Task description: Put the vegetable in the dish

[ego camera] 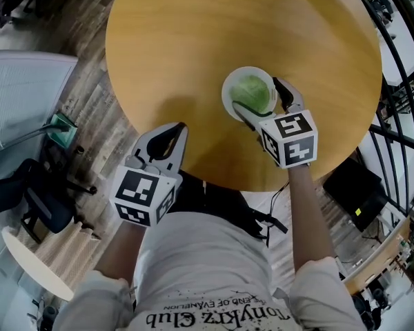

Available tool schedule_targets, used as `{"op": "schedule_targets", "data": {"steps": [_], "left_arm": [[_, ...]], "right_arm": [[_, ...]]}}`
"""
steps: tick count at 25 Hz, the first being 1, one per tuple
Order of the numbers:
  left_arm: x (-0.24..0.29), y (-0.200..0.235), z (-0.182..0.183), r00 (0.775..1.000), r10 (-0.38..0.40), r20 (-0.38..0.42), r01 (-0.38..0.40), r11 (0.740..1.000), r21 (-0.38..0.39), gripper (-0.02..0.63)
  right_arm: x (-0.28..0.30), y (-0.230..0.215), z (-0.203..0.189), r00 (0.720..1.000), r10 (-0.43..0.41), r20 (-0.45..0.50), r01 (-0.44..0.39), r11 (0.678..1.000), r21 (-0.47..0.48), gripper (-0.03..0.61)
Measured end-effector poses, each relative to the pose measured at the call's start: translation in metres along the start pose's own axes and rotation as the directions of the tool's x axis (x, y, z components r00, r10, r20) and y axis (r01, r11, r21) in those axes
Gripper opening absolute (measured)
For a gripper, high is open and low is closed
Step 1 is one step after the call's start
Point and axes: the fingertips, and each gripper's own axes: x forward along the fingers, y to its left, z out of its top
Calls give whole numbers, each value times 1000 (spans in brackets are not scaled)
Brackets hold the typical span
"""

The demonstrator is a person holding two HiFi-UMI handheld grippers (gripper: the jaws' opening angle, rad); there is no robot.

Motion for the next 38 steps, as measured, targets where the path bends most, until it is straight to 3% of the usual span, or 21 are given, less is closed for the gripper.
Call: {"op": "schedule_targets", "data": {"steps": [7, 10, 14, 20, 26, 38], "left_arm": [[-19, -15, 17, 999, -1, 40, -1, 999, 50, 23], [-25, -30, 21, 999, -6, 51, 2, 997, 71, 23], [-33, -52, 25, 998, -13, 64, 6, 994, 108, 23], [-51, -87, 29, 994, -35, 99, 20, 989, 150, 23], [-83, -109, 19, 992, -32, 120, 14, 989, 148, 23], [-90, -143, 24, 988, -63, 143, 34, 980, 198, 23]], "right_arm": [[-64, 30, 19, 992, -1, 127, 2, 1000, -5, 449], [-99, 31, 20, 979, -81, 185, 83, 997, -3, 167], [-133, 44, 13, 971, -77, 228, 69, 997, 44, 53], [-171, 66, -1, 962, -48, 269, 25, 996, 89, 37], [-208, 82, -12, 961, -41, 272, 23, 997, 69, 25], [-247, 65, -6, 942, -72, 326, 45, 995, 90, 25]]}}
